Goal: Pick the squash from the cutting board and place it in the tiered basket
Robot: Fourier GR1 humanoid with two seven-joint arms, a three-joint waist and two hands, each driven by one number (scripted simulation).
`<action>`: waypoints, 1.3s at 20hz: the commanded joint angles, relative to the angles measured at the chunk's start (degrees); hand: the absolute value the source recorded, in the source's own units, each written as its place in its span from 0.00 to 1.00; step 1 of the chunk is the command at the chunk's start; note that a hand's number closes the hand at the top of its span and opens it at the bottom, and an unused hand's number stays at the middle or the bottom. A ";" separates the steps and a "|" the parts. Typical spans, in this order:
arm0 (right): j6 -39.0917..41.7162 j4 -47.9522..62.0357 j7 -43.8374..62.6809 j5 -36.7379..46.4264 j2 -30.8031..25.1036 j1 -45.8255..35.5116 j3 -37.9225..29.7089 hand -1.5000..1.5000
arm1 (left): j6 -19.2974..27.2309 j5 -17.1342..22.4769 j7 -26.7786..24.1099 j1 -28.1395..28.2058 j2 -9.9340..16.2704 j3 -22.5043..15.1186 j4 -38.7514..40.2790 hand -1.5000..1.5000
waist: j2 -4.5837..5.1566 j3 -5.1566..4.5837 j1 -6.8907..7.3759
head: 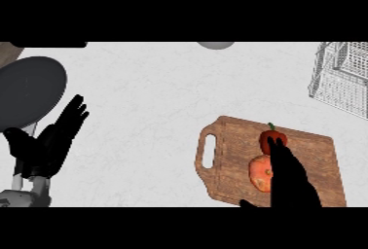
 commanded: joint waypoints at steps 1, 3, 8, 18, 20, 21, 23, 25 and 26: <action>6.81 5.07 11.49 2.97 7.69 -6.34 -0.56 0.00 | -0.93 0.05 -0.45 -2.69 -0.62 1.38 2.84 0.50 | 0.23 0.18 -0.11; 6.47 6.22 9.87 3.17 6.80 -2.97 -2.73 0.00 | -0.31 -0.54 0.72 -0.38 -0.62 0.33 -0.68 0.50 | 0.09 0.24 -0.02; 6.49 8.62 8.07 6.88 10.39 -2.47 -3.25 0.00 | 1.00 -1.03 4.69 -1.05 -0.58 1.77 -3.43 0.50 | -0.01 0.28 -0.30; 0.32 14.52 0.17 13.94 9.91 0.42 -7.13 0.00 | -4.52 -2.16 1.45 1.00 -1.83 5.12 -0.59 0.50 | 0.00 0.28 -0.43; 3.16 14.47 -1.14 13.50 9.06 -1.21 -9.76 0.00 | -3.62 -3.60 1.35 0.66 -4.36 3.98 0.25 0.50 | 0.02 0.28 -0.43; 2.96 15.68 -1.86 12.83 9.66 -1.57 -10.75 0.00 | -5.96 -2.61 0.56 1.93 -3.12 5.82 -0.14 0.50 | 0.02 0.28 -0.32; 5.16 13.05 -0.43 13.44 10.32 1.91 -8.50 0.00 | -6.88 -2.83 0.94 1.19 -2.86 6.35 0.06 0.50 | -0.01 0.27 -0.45; 6.93 17.87 0.48 9.56 11.10 -0.59 -9.14 1.00 | -3.39 -3.32 6.65 0.69 -3.17 4.86 -5.97 0.50 | -0.01 0.31 -0.05; 7.26 14.28 -0.73 5.95 11.11 1.78 -9.74 1.00 | -4.99 -3.78 0.88 3.97 -3.95 5.43 -3.08 0.50 | -0.01 0.28 -0.20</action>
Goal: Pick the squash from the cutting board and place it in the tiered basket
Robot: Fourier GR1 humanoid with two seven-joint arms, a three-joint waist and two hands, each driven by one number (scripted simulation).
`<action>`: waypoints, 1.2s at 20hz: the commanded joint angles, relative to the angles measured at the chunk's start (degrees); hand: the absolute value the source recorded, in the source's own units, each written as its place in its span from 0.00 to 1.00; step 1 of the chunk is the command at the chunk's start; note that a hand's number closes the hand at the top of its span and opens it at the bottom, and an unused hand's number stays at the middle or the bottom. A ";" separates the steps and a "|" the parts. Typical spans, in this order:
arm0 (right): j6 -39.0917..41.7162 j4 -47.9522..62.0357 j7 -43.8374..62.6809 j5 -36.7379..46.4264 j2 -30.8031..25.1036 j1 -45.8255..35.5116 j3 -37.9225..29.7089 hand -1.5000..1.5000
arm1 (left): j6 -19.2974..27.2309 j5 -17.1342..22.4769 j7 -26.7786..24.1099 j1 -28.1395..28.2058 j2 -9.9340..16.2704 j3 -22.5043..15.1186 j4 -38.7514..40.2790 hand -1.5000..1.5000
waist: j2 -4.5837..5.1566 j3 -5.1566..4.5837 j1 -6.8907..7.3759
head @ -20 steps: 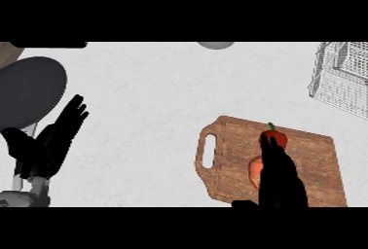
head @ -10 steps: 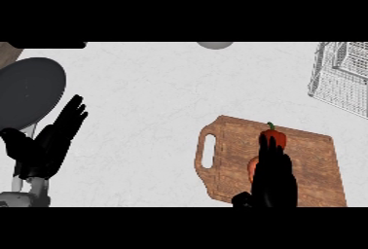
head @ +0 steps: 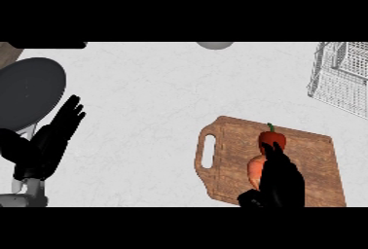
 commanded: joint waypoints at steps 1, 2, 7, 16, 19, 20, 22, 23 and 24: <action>8.06 -2.56 3.31 -6.53 0.85 1.88 -0.70 1.00 | 2.62 -2.08 2.72 -2.89 -1.95 -1.19 -0.91 0.50 | 0.15 0.10 -0.41; 6.07 2.41 2.98 -7.67 0.86 -2.32 -2.06 1.00 | 1.12 -3.33 -2.02 -1.15 -3.04 -1.48 3.48 0.50 | 0.29 0.08 -0.07; 6.35 7.28 -0.26 -0.76 0.28 -1.88 0.08 1.00 | 0.76 -3.26 -0.15 -1.14 -2.66 -0.31 1.31 0.50 | 0.22 0.10 0.02; 4.46 3.50 -23.45 -9.98 -23.11 3.09 -16.86 1.00 | -0.30 -1.46 0.86 0.27 -1.24 2.35 -0.76 0.50 | 0.47 0.55 -1.59; 3.65 4.38 -28.62 -11.83 -28.15 2.94 -20.95 1.00 | 0.13 -1.58 0.79 0.48 -1.85 2.14 -0.33 0.50 | 0.56 0.83 -2.65; 3.29 4.45 -31.01 -13.25 -30.44 2.50 -23.43 1.00 | 0.29 -1.72 0.49 0.52 -1.69 2.44 -0.33 0.50 | 0.28 0.78 -2.96; 0.55 5.52 -35.87 -15.88 -33.82 0.49 -28.55 1.00 | 0.13 -1.81 0.40 1.06 -1.35 2.65 -0.03 0.50 | 0.06 0.87 -2.78; -1.29 6.45 -39.26 -17.61 -35.03 0.25 -30.52 1.00 | 0.40 -1.66 0.54 0.60 -1.95 2.49 0.18 0.50 | 0.12 0.97 -3.48; -2.89 6.73 -41.46 -19.56 -35.89 -0.85 -33.22 1.00 | 0.01 -1.17 0.46 1.35 -2.14 2.42 -0.02 0.50 | -0.25 0.98 -3.23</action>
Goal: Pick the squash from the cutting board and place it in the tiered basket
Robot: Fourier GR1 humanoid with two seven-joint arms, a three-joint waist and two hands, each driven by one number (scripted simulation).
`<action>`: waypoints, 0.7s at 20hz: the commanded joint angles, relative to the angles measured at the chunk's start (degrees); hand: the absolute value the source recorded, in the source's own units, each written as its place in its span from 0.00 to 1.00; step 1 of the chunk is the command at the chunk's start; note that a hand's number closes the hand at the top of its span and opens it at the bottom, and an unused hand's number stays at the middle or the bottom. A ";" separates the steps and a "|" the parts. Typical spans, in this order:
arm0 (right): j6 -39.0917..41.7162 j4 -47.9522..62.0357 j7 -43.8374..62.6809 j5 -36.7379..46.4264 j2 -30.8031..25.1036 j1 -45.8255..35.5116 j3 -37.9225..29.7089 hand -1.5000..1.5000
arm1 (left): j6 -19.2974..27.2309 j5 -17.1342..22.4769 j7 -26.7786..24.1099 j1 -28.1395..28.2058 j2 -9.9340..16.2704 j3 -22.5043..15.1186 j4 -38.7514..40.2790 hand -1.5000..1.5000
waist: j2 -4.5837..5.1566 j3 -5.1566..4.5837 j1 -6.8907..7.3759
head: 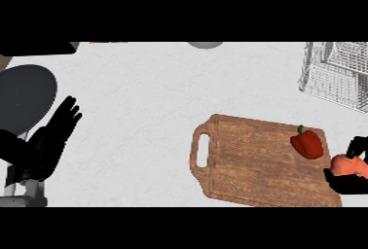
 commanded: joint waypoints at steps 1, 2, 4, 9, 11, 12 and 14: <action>-4.99 2.63 -10.74 -7.23 -6.36 -2.95 -10.60 1.00 | 0.16 0.03 -0.21 0.73 -0.38 -0.05 0.13 0.50 | -0.29 0.41 -0.56; -6.10 2.97 -13.36 -10.44 -6.84 -3.98 -13.51 1.00 | 0.17 -0.22 -0.66 1.35 -0.08 0.28 0.54 0.50 | -0.48 0.33 -0.60; -7.87 3.30 -18.39 -17.67 -5.32 -6.57 -17.21 1.00 | 0.21 -0.16 -0.31 1.10 -0.19 0.16 0.53 0.50 | -0.83 0.51 -0.77; -5.63 10.24 -31.58 -31.47 -10.40 -10.50 -28.40 1.00 | 0.10 -0.78 -1.63 1.53 -0.24 0.04 0.47 0.50 | -0.59 0.24 -0.21; -1.93 14.48 -37.58 -37.15 -13.69 -11.90 -32.31 1.00 | 0.70 -0.81 -1.13 1.35 -1.08 -0.39 0.46 0.50 | -0.27 0.06 0.33; 0.19 17.80 -39.92 -39.37 -15.17 -12.38 -33.92 1.00 | -0.45 -0.20 -1.12 0.89 -0.48 -0.28 -0.15 0.50 | -0.06 0.05 0.96; 4.52 23.74 -44.93 -43.25 -19.20 -13.72 -37.31 1.00 | -0.30 -1.07 -1.94 1.05 -0.56 -0.44 1.16 0.50 | 0.37 -0.10 1.54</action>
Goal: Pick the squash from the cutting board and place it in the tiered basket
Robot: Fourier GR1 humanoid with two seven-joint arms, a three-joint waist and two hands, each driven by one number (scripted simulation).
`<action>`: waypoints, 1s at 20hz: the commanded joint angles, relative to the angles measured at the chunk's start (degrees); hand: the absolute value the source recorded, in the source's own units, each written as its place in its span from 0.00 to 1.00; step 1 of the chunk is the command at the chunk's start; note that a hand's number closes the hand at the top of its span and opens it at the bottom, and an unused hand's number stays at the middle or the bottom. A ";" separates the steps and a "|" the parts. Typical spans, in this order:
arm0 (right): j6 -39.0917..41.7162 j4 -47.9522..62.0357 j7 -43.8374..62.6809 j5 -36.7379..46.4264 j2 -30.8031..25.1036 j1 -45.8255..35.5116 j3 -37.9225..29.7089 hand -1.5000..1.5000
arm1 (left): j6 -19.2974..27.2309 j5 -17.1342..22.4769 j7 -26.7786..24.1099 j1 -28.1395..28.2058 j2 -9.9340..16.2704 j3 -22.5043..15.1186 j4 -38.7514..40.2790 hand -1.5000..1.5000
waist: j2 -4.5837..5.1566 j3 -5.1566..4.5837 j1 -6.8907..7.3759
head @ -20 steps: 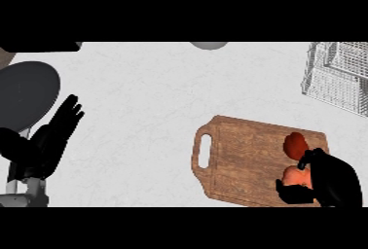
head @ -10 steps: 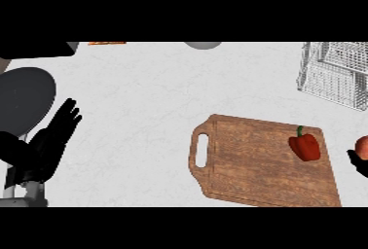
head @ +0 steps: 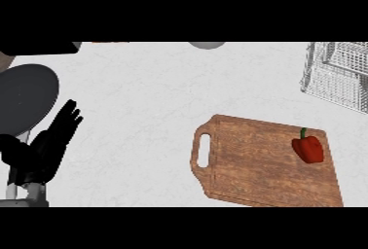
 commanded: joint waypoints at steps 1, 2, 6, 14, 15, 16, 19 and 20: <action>8.23 11.90 -12.26 -9.41 -8.00 -2.47 -7.56 1.00 | 0.98 -1.19 0.32 -1.59 -1.15 -1.42 -1.09 0.50 | 0.52 -0.19 1.27; 9.90 15.65 -14.66 -10.29 -9.78 -3.55 -8.37 1.00 | -1.23 0.21 -1.13 -0.83 -1.09 -1.15 0.21 0.50 | 0.78 -0.32 2.19; 15.34 30.32 -21.28 -9.28 -17.98 -9.59 -6.85 1.00 | -1.95 -0.67 0.10 -3.33 -1.02 -2.11 0.76 0.50 | 1.01 -0.47 4.21; 14.96 44.19 -20.06 -2.98 -20.43 -29.98 4.90 1.00 | -2.57 -1.54 -0.20 -2.74 -1.19 -1.11 0.36 0.50 | 0.84 -0.61 5.04; 13.15 42.72 -18.75 -1.95 -18.01 -31.06 6.61 1.00 | -1.91 -1.95 0.51 -1.71 -2.24 -1.58 0.19 0.50 | 0.67 -0.64 4.35; 13.45 45.36 -18.46 -1.03 -17.83 -33.88 7.88 1.00 | -2.49 -2.17 -0.43 -5.70 -1.67 -0.53 3.27 0.50 | 0.88 -0.63 4.54; 11.49 50.02 -18.10 0.95 -16.07 -39.14 9.41 1.00 | -1.61 -2.21 2.43 -4.23 -2.65 -1.55 0.12 0.50 | 0.82 -0.60 4.74; 12.25 49.18 -16.56 1.15 -15.10 -39.28 10.19 1.00 | -2.78 -0.82 3.76 -7.58 -1.40 0.61 1.66 0.50 | 0.69 -0.63 3.92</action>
